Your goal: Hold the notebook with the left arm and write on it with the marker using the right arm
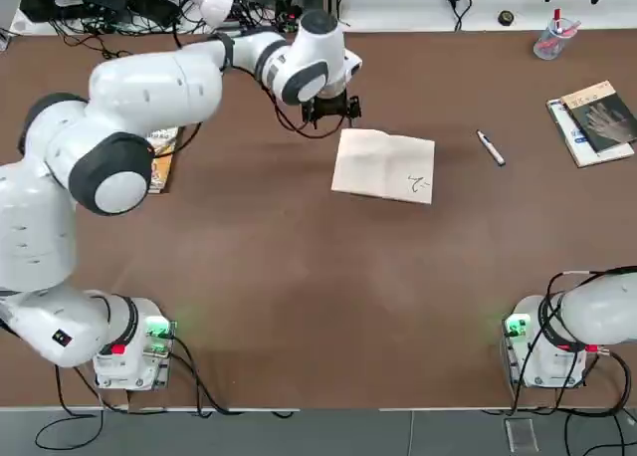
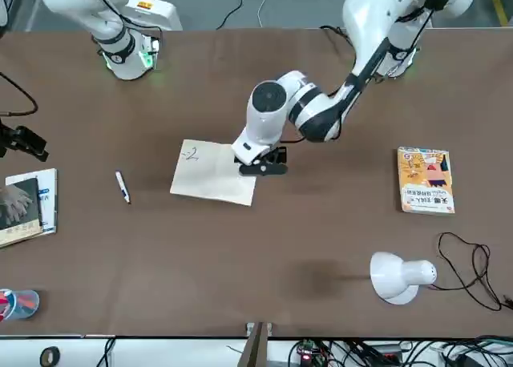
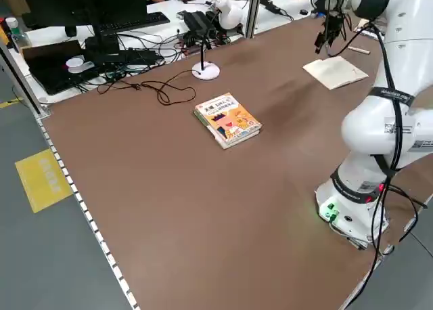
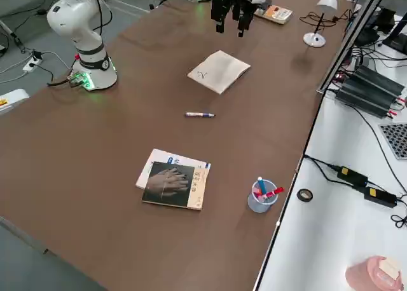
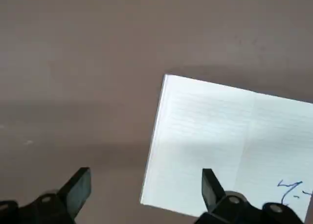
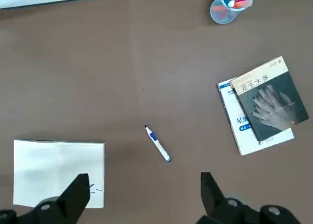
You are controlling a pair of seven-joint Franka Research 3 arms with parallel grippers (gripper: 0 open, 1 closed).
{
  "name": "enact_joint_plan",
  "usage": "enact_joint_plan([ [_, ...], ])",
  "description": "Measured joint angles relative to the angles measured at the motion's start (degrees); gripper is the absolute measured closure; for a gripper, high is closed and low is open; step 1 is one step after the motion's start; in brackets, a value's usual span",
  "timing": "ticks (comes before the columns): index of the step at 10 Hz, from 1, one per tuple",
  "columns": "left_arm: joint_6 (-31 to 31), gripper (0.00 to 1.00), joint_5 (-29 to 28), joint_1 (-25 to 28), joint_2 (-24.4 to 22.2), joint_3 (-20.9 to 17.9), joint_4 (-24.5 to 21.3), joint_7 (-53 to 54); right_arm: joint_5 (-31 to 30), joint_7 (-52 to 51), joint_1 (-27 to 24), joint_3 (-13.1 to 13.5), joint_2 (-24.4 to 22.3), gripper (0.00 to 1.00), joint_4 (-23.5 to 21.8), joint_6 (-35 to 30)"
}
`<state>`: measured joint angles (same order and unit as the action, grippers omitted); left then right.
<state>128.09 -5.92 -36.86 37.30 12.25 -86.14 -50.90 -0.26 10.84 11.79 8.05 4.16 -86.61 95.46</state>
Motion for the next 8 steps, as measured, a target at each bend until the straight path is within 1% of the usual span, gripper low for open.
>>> enact_joint_plan([
  [2,2.4,0.00,-0.6,-0.9,1.8,-0.2,0.2,-1.1,0.0,0.0,0.0,0.0,0.0,0.00,0.0,0.0],
  [3,2.9,0.00,-2.4,-1.7,2.4,-0.7,0.2,-2.3,0.0,0.0,0.0,0.0,0.0,0.00,0.0,0.0],
  [5,3.1,0.00,-6.4,-4.1,3.3,-1.9,0.4,-6.3,0.0,0.0,0.0,0.0,0.0,0.00,0.0,0.0],
  [8,3.2,0.00,-7.9,-5.9,4.6,-2.6,0.9,-8.5,0.0,0.0,0.0,0.1,0.0,0.00,-0.1,0.0],
])
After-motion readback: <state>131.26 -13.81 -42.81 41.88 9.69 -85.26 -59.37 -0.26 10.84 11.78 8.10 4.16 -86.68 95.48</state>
